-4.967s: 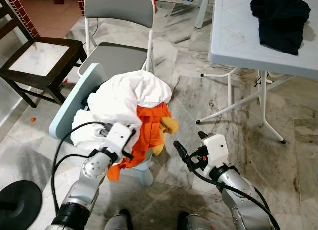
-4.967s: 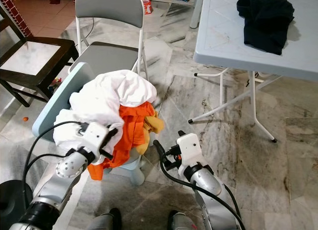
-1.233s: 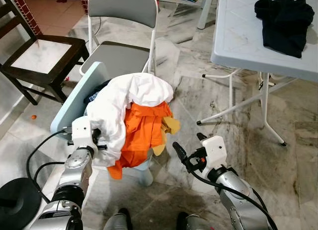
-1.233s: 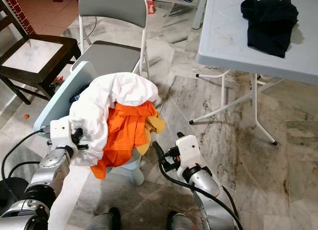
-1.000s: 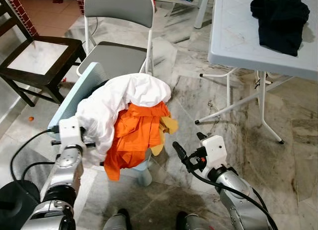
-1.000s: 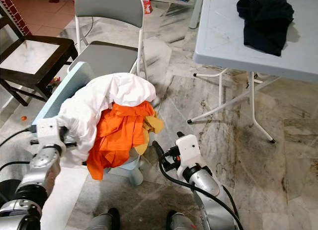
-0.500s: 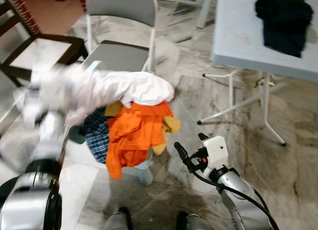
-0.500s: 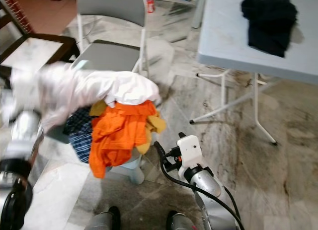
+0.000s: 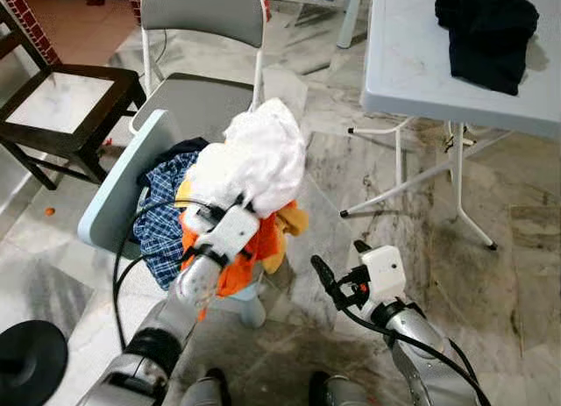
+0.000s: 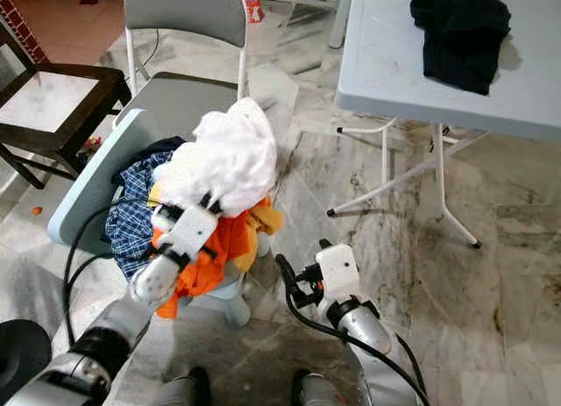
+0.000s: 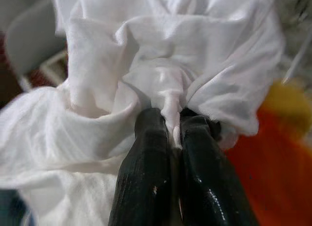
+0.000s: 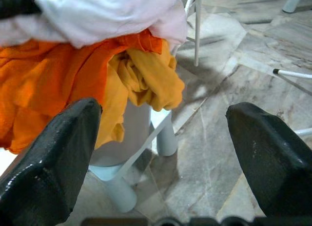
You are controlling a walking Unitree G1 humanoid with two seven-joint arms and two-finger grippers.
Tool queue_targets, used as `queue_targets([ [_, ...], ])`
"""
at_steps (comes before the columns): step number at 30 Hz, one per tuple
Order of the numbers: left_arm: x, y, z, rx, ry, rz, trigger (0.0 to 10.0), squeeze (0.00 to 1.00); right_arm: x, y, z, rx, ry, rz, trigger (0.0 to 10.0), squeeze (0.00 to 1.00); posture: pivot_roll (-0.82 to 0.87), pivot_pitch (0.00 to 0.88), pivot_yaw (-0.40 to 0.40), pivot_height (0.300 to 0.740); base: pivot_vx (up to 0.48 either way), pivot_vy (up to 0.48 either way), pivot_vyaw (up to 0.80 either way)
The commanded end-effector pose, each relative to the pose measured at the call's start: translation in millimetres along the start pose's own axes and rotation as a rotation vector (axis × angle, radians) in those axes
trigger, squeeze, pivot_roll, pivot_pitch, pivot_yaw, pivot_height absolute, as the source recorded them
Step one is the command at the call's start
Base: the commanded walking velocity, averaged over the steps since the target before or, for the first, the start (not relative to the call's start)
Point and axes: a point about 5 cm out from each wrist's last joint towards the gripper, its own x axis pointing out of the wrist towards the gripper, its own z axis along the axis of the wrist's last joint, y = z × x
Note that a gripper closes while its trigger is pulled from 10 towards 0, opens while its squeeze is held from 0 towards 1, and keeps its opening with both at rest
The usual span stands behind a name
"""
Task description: Hang hanger
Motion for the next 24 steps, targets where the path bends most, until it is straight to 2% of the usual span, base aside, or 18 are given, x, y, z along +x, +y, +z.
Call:
queue_targets([
  [1, -18.6, 14.4, -28.5, 0.013, 0.121, 0.052, 0.0, 0.00, -1.6, -2.1, 0.6, -0.012, 0.003, 0.003, 10.0, 0.00, -0.04, 0.226, -0.003, 0.740, 0.000, 0.000, 0.00],
  [3, -28.1, 19.6, -38.6, 0.026, 0.152, 0.062, 0.0, 0.00, 0.2, -2.5, 1.2, -0.016, 0.004, 0.014, 10.0, 0.00, -0.03, 0.224, -0.010, 0.740, 0.000, 0.000, 0.00],
  [11, -42.6, 24.8, -53.0, 0.046, 0.203, 0.072, 0.0, 0.00, 4.4, -1.0, 3.8, -0.024, 0.001, 0.036, 10.0, 0.00, -0.02, 0.225, -0.026, 0.740, 0.000, 0.000, 0.00],
  [12, -42.6, 24.7, -52.2, 0.044, 0.197, 0.070, 0.0, 0.37, 4.2, -1.0, 3.9, -0.025, 0.002, 0.037, 10.0, 0.00, -0.01, 0.225, -0.028, 0.740, 0.000, 0.000, 0.00],
  [13, -42.7, 26.0, -50.6, 0.059, 0.187, 0.083, 10.0, 1.00, 4.1, -0.9, 3.9, -0.026, 0.002, 0.038, 10.0, 0.00, -0.01, 0.225, -0.028, 0.740, 0.000, 0.000, 0.00],
  [16, -42.4, 28.5, -45.0, 0.057, 0.149, 0.100, 10.0, 1.00, 4.0, -0.4, 4.0, -0.025, 0.002, 0.039, 10.0, 0.00, -0.02, 0.226, -0.026, 0.740, 0.000, 0.000, 0.00],
  [20, -43.9, 26.1, -34.8, 0.097, 0.073, 0.088, 10.0, 1.00, 3.2, 0.7, 3.5, -0.022, 0.003, 0.039, 10.0, 0.00, -0.02, 0.227, -0.021, 0.740, 0.000, 0.000, 0.00],
  [24, -48.5, 23.4, -14.4, 0.158, -0.072, 0.071, 10.0, 1.00, 2.0, 0.7, 2.2, -0.019, 0.004, 0.031, 10.0, 0.00, -0.02, 0.227, -0.011, 0.740, 0.000, 0.000, 0.00],
])
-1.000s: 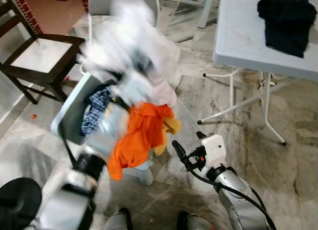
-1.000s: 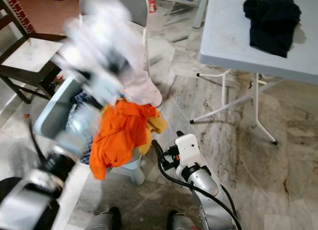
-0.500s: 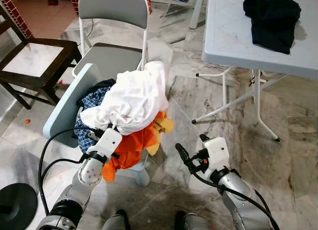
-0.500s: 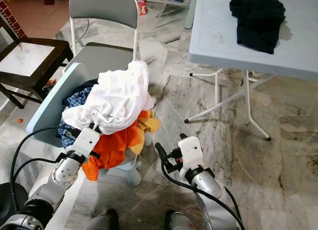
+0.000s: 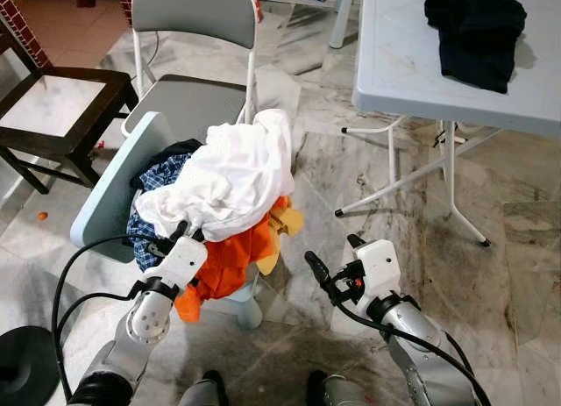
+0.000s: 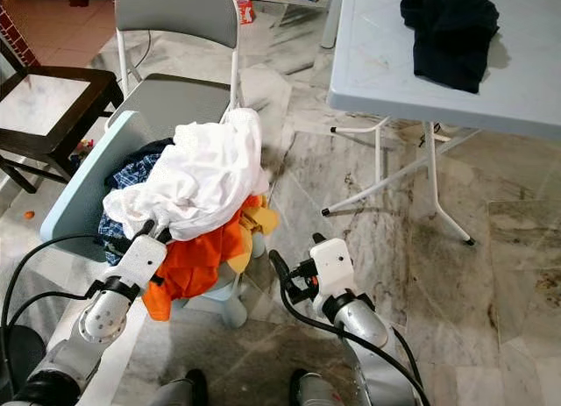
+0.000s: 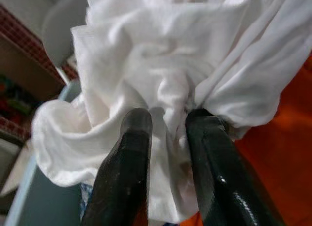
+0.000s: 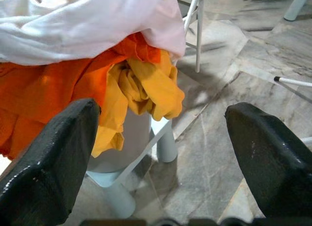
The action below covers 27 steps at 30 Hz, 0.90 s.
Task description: Hang hanger
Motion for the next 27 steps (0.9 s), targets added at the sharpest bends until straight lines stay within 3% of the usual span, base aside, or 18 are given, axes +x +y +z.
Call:
queue_targets([
  [1, -3.8, 3.9, 16.0, 0.034, -0.108, 0.019, 10.0, 1.00, -3.6, 0.6, -5.3, 0.006, 0.023, -0.004, 10.0, 0.00, -0.02, 0.227, -0.011, 0.740, 0.000, 0.000, 0.00],
  [5, -2.8, 15.9, 36.2, 0.043, -0.213, 0.086, 10.0, 1.00, -3.4, 0.9, -6.2, 0.008, 0.025, -0.002, 10.0, 0.00, -0.01, 0.227, -0.012, 0.740, 0.000, 0.000, 0.00],
  [9, 3.2, 29.2, 45.0, 0.026, -0.228, 0.162, 10.0, 1.00, -1.8, 1.2, -6.3, 0.007, 0.025, 0.005, 10.0, 0.00, 0.00, 0.224, -0.015, 0.740, 0.000, 0.000, 0.00],
  [12, 10.3, 43.9, 39.3, -0.052, -0.158, 0.250, 10.0, 1.00, -0.1, 0.9, -5.4, 0.005, 0.024, 0.009, 10.0, 0.00, 0.00, 0.223, -0.015, 0.740, 0.000, 0.000, 0.00],
  [13, 13.1, 51.8, 26.7, -0.121, -0.066, 0.300, 10.0, 1.00, 0.1, 0.5, -5.2, 0.004, 0.023, 0.010, 10.0, 0.00, 0.00, 0.222, -0.017, 0.740, 0.000, 0.000, 0.00],
  [14, 13.1, 51.8, 26.7, -0.121, -0.066, 0.300, 10.0, 1.00, 0.1, 0.5, -5.2, 0.004, 0.023, 0.010, 10.0, 0.00, 0.00, 0.222, -0.017, 0.740, 0.000, 0.000, 0.00],
  [16, 15.3, 62.2, 7.3, -0.200, 0.054, 0.346, 10.0, 1.00, -0.3, 0.1, -5.2, 0.002, 0.024, 0.011, 10.0, 0.00, -0.01, 0.221, -0.020, 0.740, 0.000, 0.000, 0.00],
  [22, 17.7, 71.5, -16.2, -0.386, 0.235, 0.407, 10.0, 1.00, -2.1, 0.1, -5.8, -0.001, 0.027, 0.011, 10.0, 0.00, -0.02, 0.220, -0.022, 0.740, 0.000, 0.000, 0.00],
  [24, 20.0, 72.5, -16.1, -0.415, 0.238, 0.401, 10.0, 1.00, -2.3, -0.2, -5.9, -0.002, 0.027, 0.010, 10.0, 0.00, -0.02, 0.220, -0.023, 0.740, 0.000, 0.000, 0.00],
  [26, 31.8, 73.9, -3.4, -0.499, 0.168, 0.361, 10.0, 1.00, -3.4, -1.0, -5.9, -0.002, 0.028, 0.006, 10.0, 0.00, -0.03, 0.221, -0.022, 0.740, 0.000, 0.000, 0.00],
  [27, 33.9, 73.6, -0.7, -0.501, 0.155, 0.350, 10.0, 1.00, -3.6, -1.0, -5.9, -0.002, 0.028, 0.005, 10.0, 0.00, -0.03, 0.221, -0.021, 0.740, 0.000, 0.000, 0.00],
])
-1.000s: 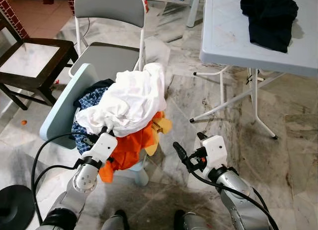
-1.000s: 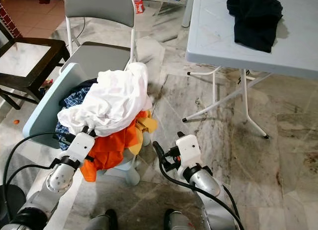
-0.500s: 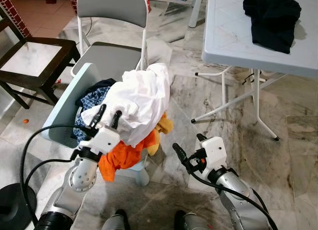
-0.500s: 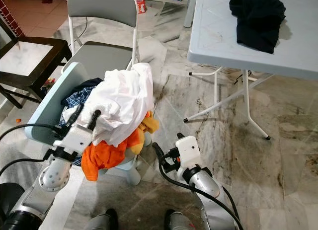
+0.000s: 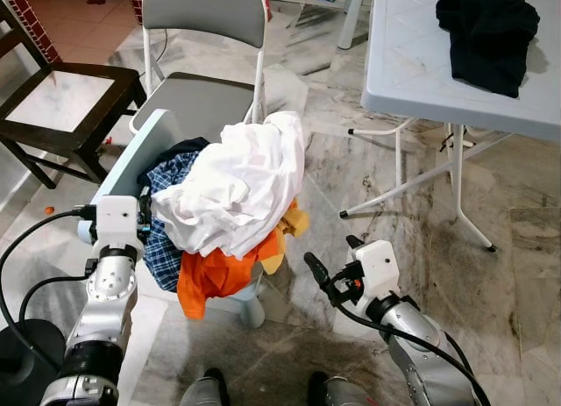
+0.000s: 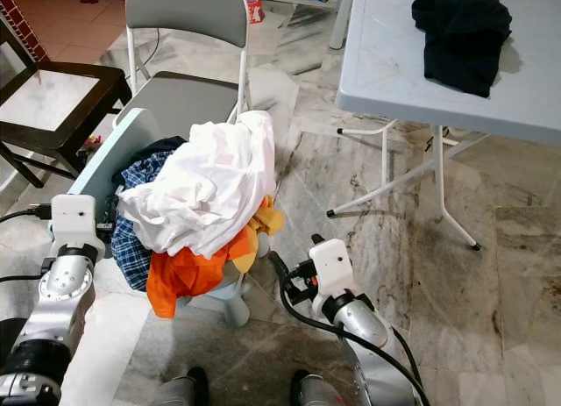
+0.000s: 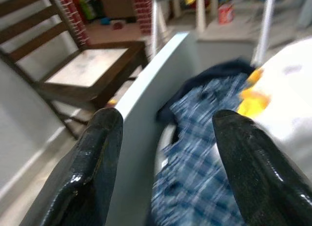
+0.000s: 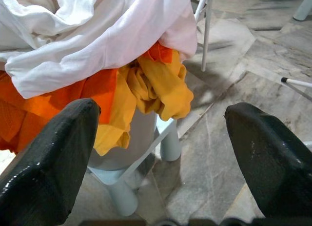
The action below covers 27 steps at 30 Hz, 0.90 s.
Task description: Hang hanger
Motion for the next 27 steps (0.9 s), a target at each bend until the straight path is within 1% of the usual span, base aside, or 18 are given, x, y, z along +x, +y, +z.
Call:
queue_targets([
  [1, 0.8, -7.0, 0.7, -0.027, 0.007, -0.045, 10.0, 1.00, -3.5, 0.4, -3.9, 0.001, 0.018, 0.002, 10.0, 0.00, -0.03, 0.222, -0.020, 0.740, 0.000, 0.000, 0.00],
  [3, 1.0, -11.9, 0.2, -0.047, 0.015, -0.070, 10.0, 1.00, -4.1, 0.5, -4.2, 0.001, 0.019, 0.001, 10.0, 0.00, -0.03, 0.222, -0.019, 0.740, 0.000, 0.000, 0.00],
  [4, -0.6, -18.1, -2.3, -0.104, 0.037, -0.091, 10.0, 1.00, -4.8, 0.6, -4.2, 0.001, 0.019, 0.000, 10.0, 0.00, -0.03, 0.223, -0.016, 0.740, 0.000, 0.000, 0.00],
  [7, -5.1, -25.7, -5.0, -0.182, 0.056, -0.117, 10.0, 1.00, -6.1, 0.6, -4.9, 0.002, 0.020, -0.004, 10.0, 0.00, -0.04, 0.224, -0.018, 0.740, 0.000, 0.000, 0.00],
  [8, -6.5, -27.4, -5.6, -0.193, 0.061, -0.126, 10.0, 1.00, -6.5, 0.5, -5.1, 0.002, 0.021, -0.004, 10.0, 0.00, -0.04, 0.226, -0.018, 0.740, 0.000, 0.000, 0.00],
  [9, -9.4, -29.9, -10.0, -0.208, 0.088, -0.143, 10.0, 1.00, -6.7, 0.6, -5.4, 0.003, 0.022, -0.005, 10.0, 0.00, -0.04, 0.226, -0.017, 0.740, 0.000, 0.000, 0.00],
  [11, -9.4, -29.9, -10.0, -0.208, 0.088, -0.143, 10.0, 1.00, -6.7, 0.6, -5.4, 0.003, 0.022, -0.005, 10.0, 0.00, -0.04, 0.226, -0.017, 0.740, 0.000, 0.000, 0.00],
  [12, -11.2, -31.5, -13.3, -0.218, 0.108, -0.154, 10.0, 1.00, -7.0, 0.6, -5.5, 0.003, 0.023, -0.005, 10.0, 0.00, -0.04, 0.226, -0.018, 0.740, 0.000, 0.000, 0.00],
  [13, -14.7, -34.5, -19.8, -0.229, 0.148, -0.173, 10.0, 1.00, -7.1, 0.6, -5.8, 0.003, 0.024, -0.005, 10.0, 0.00, -0.03, 0.227, -0.018, 0.740, 0.000, 0.000, 0.00],
  [15, -22.0, -43.1, -32.2, -0.262, 0.228, -0.238, 10.0, 1.00, -6.7, 0.8, -6.1, 0.004, 0.025, -0.005, 10.0, 0.00, -0.03, 0.227, -0.019, 0.740, 0.000, 0.000, 0.00],
  [16, -25.8, -48.0, -37.2, -0.267, 0.253, -0.273, 6.0, 1.00, -6.3, 1.1, -6.2, 0.004, 0.026, -0.003, 10.0, 0.00, -0.03, 0.228, -0.020, 0.740, 0.000, 0.000, 0.00],
  [17, -29.5, -53.4, -39.9, -0.272, 0.264, -0.317, 0.0, 0.58, -5.9, 1.5, -6.3, 0.004, 0.027, -0.001, 10.0, 0.00, -0.03, 0.228, -0.021, 0.740, 0.000, 0.000, 0.00],
  [18, -29.5, -53.4, -39.9, -0.272, 0.264, -0.317, 0.0, 0.58, -5.9, 1.5, -6.3, 0.004, 0.027, -0.001, 10.0, 0.00, -0.03, 0.228, -0.021, 0.740, 0.000, 0.000, 0.00],
  [19, -32.1, -57.3, -41.2, -0.272, 0.268, -0.352, 0.0, 0.00, -5.7, 1.6, -6.4, 0.003, 0.027, 0.000, 10.0, 0.00, -0.03, 0.228, -0.023, 0.740, 0.000, 0.000, 0.00],
  [21, -37.2, -62.8, -43.1, -0.252, 0.272, -0.404, 0.0, 0.00, -5.7, 1.6, -6.5, 0.002, 0.029, 0.002, 10.0, 0.00, -0.03, 0.227, -0.023, 0.740, 0.000, 0.000, 0.00],
  [23, -41.1, -64.9, -45.2, -0.232, 0.274, -0.433, 0.0, 0.00, -6.0, 1.7, -6.8, 0.002, 0.030, 0.002, 10.0, 0.00, -0.03, 0.228, -0.021, 0.740, 0.000, 0.000, 0.00],
  [27, -44.6, -62.3, -49.9, -0.219, 0.297, -0.436, 0.0, 0.00, -6.5, 1.3, -7.2, 0.000, 0.033, 0.001, 10.0, 0.00, -0.04, 0.228, -0.024, 0.740, 0.000, 0.000, 0.00],
])
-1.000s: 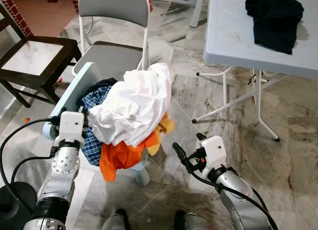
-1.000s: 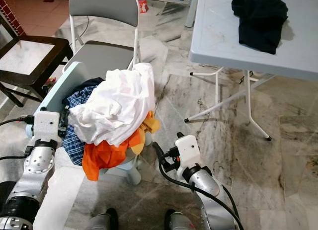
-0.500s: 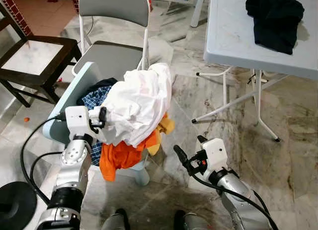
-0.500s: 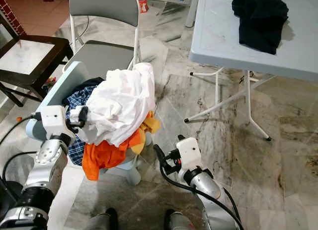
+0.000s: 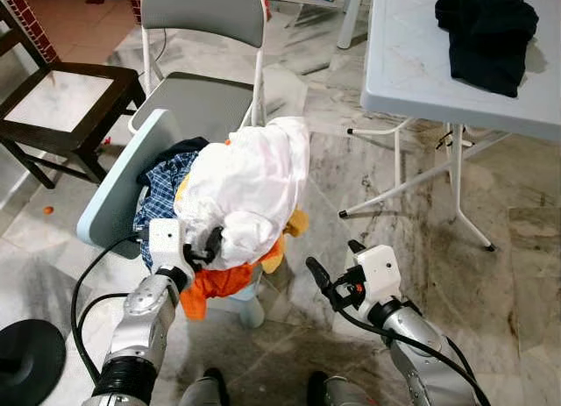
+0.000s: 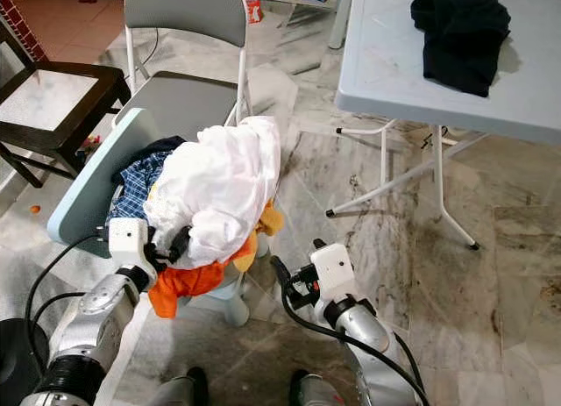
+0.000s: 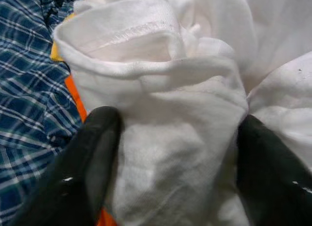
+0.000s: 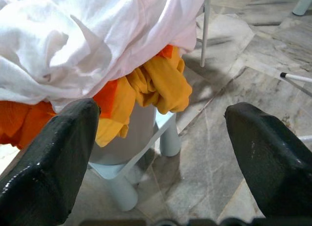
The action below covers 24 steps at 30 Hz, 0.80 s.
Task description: Hang hanger
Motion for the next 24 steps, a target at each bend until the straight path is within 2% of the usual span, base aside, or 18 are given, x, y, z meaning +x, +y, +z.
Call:
queue_targets([
  [1, -4.4, 1.1, -10.3, 0.012, 0.050, -0.007, 0.0, 0.00, -2.9, 0.5, -3.0, -0.001, 0.018, 0.002, 10.0, 0.00, -0.04, 0.228, -0.024, 0.740, 0.000, 0.000, 0.00],
  [6, -9.5, 5.8, -17.0, 0.043, 0.075, 0.003, 0.0, 0.00, -3.6, 0.0, -3.3, -0.002, 0.021, 0.001, 10.0, 0.00, -0.04, 0.229, -0.023, 0.740, 0.000, 0.000, 0.00],
  [10, -19.6, 6.8, -24.8, 0.125, 0.072, 0.007, 0.0, 0.00, -4.1, -0.1, -3.8, -0.003, 0.022, 0.001, 10.0, 0.00, -0.03, 0.229, -0.021, 0.740, 0.000, 0.000, 0.00],
  [16, -29.6, 11.4, -28.3, 0.164, 0.036, 0.089, 0.0, 0.00, -3.7, -0.1, -3.9, -0.003, 0.023, 0.002, 10.0, 0.00, -0.03, 0.230, -0.022, 0.740, 0.000, 0.000, 0.00],
  [18, -33.7, 19.5, -25.2, 0.190, -0.004, 0.174, 0.0, 0.00, -3.2, -0.1, -4.1, -0.002, 0.024, 0.003, 10.0, 0.00, -0.03, 0.230, -0.022, 0.740, 0.000, 0.000, 0.00],
  [22, -33.9, 25.6, -19.1, 0.204, -0.034, 0.222, 0.0, 0.00, -2.8, -0.4, -4.2, -0.003, 0.025, 0.003, 10.0, 0.00, -0.03, 0.229, -0.023, 0.740, 0.000, 0.000, 0.00],
  [24, -32.1, 31.9, -7.7, 0.211, -0.086, 0.261, 0.0, 0.00, -2.1, -0.5, -4.1, -0.004, 0.024, 0.005, 10.0, 0.00, -0.03, 0.227, -0.024, 0.740, 0.000, 0.000, 0.00],
])
